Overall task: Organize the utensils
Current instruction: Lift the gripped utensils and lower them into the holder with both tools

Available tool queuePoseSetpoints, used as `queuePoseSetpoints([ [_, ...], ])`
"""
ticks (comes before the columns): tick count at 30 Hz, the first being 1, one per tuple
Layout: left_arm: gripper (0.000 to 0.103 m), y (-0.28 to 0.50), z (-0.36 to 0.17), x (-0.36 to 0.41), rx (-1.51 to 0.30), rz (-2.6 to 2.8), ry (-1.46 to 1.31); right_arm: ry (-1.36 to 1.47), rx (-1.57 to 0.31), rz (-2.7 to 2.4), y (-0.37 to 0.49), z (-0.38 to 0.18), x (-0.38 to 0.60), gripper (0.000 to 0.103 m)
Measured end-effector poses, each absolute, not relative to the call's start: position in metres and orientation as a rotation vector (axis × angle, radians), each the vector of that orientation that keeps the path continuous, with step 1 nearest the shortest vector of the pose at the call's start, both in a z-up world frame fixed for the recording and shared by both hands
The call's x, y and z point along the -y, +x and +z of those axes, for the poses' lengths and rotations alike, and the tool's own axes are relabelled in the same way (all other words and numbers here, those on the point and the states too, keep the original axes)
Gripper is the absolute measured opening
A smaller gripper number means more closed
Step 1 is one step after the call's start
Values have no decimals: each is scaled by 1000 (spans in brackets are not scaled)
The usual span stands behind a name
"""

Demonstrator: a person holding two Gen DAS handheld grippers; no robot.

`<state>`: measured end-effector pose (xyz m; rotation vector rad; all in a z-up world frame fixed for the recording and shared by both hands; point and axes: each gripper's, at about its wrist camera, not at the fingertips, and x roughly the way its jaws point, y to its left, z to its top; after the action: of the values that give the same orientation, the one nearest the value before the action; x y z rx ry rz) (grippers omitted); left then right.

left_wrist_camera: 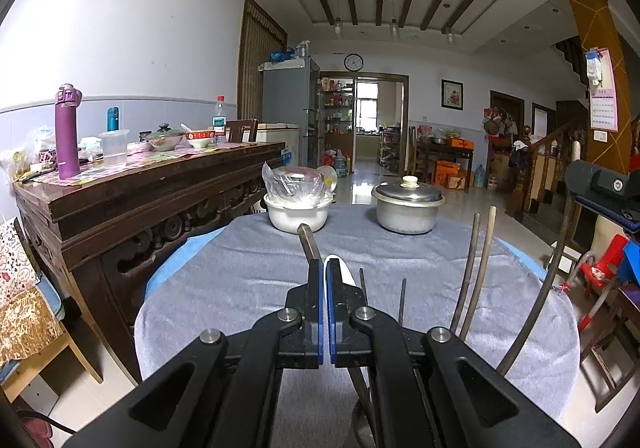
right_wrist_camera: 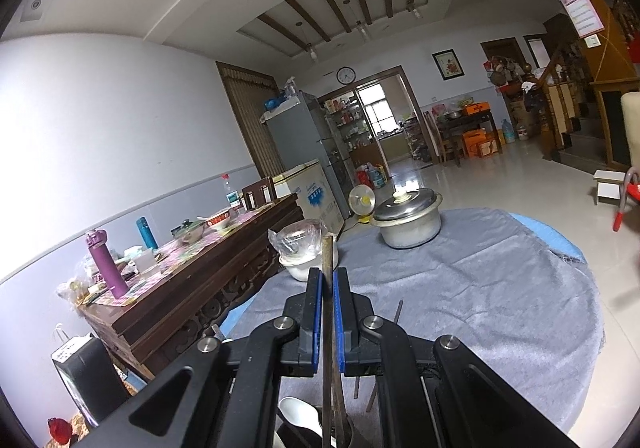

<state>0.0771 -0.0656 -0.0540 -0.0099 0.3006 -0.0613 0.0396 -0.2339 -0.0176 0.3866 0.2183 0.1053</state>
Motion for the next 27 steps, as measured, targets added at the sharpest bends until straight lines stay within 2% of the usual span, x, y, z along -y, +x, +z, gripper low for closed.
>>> queuePoseSetpoints([
  [11,2,75,-52,67,-288,-71,-1,387,-231,115,40,-18,233,6],
  [20,2,87,-34,50,-278,-67,-101,394,-257,118,46,-27,233,6],
  [27,2,90,-51,60,-228,-23,-72,391,-270,122,48,-30,232,6],
])
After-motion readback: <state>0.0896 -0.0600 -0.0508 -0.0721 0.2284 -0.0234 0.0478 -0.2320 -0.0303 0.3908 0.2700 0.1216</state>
